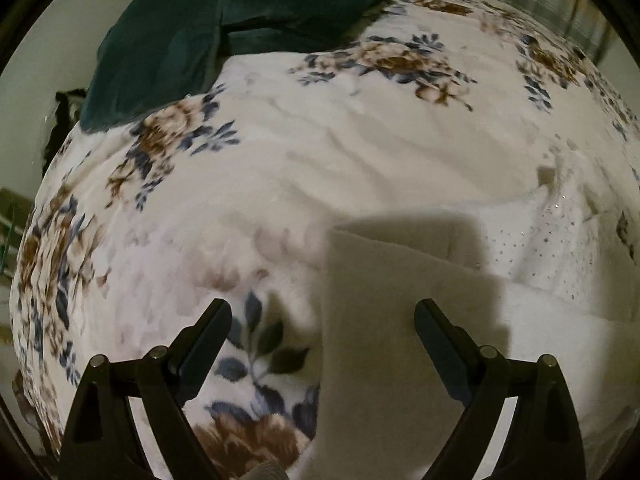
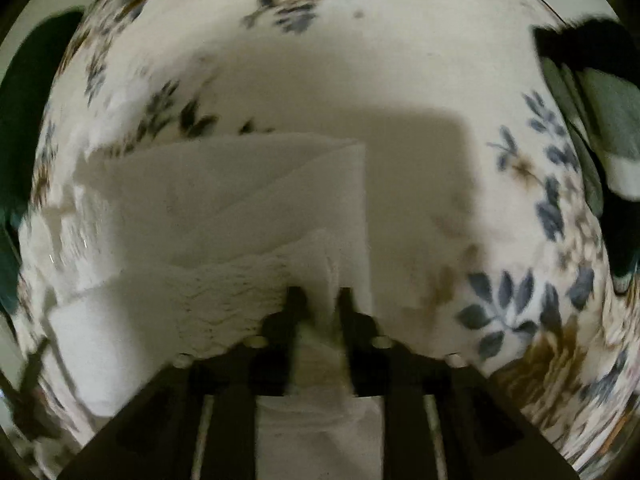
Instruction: Fold small clothes
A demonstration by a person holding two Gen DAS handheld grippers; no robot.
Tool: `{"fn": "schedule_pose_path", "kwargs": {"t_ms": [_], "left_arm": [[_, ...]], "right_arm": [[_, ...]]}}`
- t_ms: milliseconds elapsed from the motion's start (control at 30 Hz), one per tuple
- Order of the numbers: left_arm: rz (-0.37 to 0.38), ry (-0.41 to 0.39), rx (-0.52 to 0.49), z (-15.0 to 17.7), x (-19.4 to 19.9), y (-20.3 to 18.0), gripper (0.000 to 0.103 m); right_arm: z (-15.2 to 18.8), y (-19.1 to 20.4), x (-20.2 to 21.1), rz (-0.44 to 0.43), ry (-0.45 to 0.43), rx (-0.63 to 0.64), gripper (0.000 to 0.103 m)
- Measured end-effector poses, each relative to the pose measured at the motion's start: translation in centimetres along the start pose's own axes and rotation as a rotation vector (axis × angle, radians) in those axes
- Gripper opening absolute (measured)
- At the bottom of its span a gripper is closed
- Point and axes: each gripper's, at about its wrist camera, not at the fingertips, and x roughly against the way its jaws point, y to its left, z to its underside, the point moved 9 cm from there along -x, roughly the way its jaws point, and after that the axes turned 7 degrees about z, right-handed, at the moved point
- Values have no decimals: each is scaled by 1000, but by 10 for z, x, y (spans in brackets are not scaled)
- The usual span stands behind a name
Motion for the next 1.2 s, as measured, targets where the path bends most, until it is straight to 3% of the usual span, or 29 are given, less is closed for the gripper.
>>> {"fn": "schedule_pose_path", "kwargs": {"t_ms": [133,200,300,433,633,800,967,1033,1133,1200], "left_arm": [[-47,14,-68,12,-8,0,93],[-48,45,-71,21,-18,2,93],[-24,58,-59,27,-19,5,93],[8,20,-82,27,3,7,93],[73,-2,-137,55,67,15,93],[106,70,-161,123,109,43,93],[79,237,-162,213,106,77,93],[64,274,-176,241,106,81,93],[46,258,-252,262,112,58,93],[67,253,-310,275,119,22,93]], "right_arm": [[4,-1,21,1,-72,36,53],[12,9,11,18,-45,113,58],[24,13,-19,82,42,164,58],[36,13,-11,47,64,127,58],[87,-11,49,14,104,98,59],[161,-51,86,65,179,125,64],[245,-107,81,140,292,104,64],[260,-121,81,142,303,82,64],[268,-137,89,116,289,66,64],[267,-144,93,108,278,90,64]]}}
